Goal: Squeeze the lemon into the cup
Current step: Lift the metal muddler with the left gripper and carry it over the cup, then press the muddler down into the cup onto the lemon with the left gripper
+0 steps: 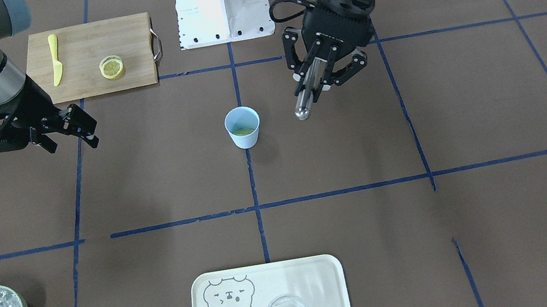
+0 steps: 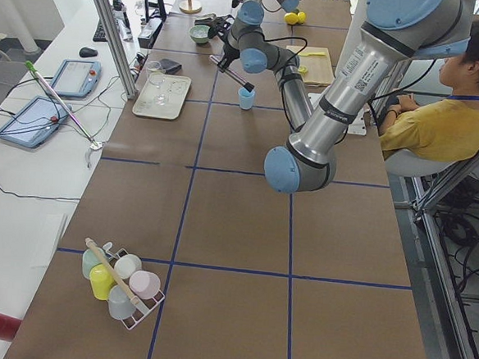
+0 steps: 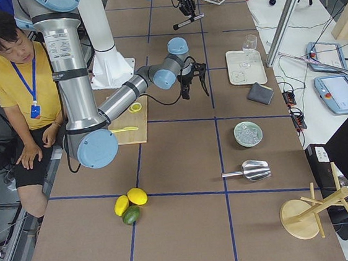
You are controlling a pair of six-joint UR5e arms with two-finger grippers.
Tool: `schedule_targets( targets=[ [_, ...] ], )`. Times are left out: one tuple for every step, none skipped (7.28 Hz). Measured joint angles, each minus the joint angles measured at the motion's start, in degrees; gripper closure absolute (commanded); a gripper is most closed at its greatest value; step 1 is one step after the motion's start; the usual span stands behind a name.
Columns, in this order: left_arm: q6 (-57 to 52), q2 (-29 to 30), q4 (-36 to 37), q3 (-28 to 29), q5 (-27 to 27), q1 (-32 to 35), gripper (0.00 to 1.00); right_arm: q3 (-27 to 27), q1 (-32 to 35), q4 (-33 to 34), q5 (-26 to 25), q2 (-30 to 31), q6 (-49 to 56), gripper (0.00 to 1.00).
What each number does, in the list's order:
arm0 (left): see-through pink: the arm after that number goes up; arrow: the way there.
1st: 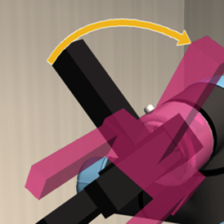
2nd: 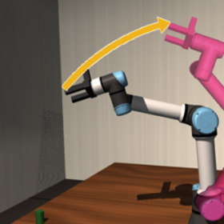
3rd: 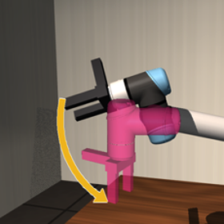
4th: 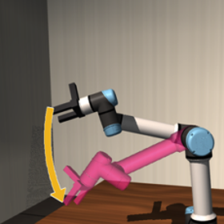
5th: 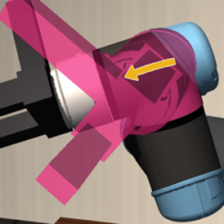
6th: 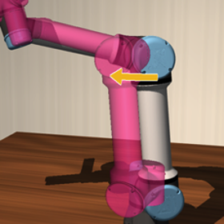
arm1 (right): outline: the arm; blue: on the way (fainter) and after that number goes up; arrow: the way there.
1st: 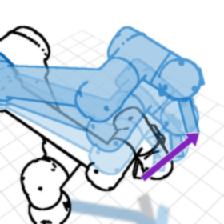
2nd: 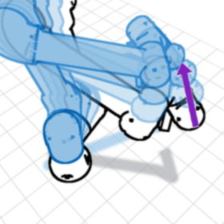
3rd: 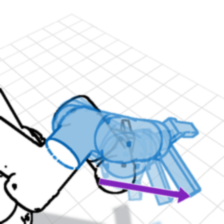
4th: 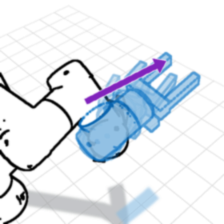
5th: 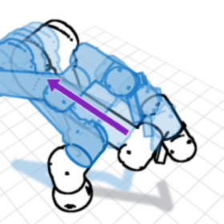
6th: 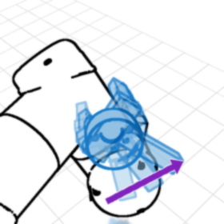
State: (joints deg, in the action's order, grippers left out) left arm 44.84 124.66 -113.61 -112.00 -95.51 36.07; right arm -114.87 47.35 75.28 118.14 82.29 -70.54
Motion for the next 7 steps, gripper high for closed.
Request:
schedule_targets(
  targets=[
    [0.0, 0.0, -7.3, 1.6, 10.4, -4.4, 1.00, 0.0, 0.7, 0.0, 0.2, 0.5, 0.6, 0.00],
    [-0.1, 0.1, -16.1, 5.1, 21.6, -8.3, 1.00, -0.1, 1.2, 0.0, 0.2, 0.9, 1.0, 0.00],
    [-0.4, 0.1, -24.8, 9.3, 32.6, -12.3, 1.00, -0.1, 1.3, 0.0, 0.2, 1.0, 1.2, 0.00],
    [-0.5, 0.0, -31.0, 12.1, 40.4, -15.3, 1.00, 0.0, 1.4, 0.0, 0.3, 1.1, 1.2, 0.00],
    [-0.5, 0.0, -34.8, 14.0, 45.9, -17.0, 1.00, 0.0, 1.4, 0.0, 0.3, 1.1, 1.3, 0.00],
    [-0.5, 0.0, -36.6, 15.1, 50.2, -18.1, 1.00, 0.0, 1.4, 0.0, 0.3, 1.1, 1.3, 0.00],
    [-0.6, 0.2, -37.3, 16.2, 53.3, -19.3, 1.00, -0.1, 1.4, 0.0, 0.3, 1.1, 1.3, 0.00]
  ],
)
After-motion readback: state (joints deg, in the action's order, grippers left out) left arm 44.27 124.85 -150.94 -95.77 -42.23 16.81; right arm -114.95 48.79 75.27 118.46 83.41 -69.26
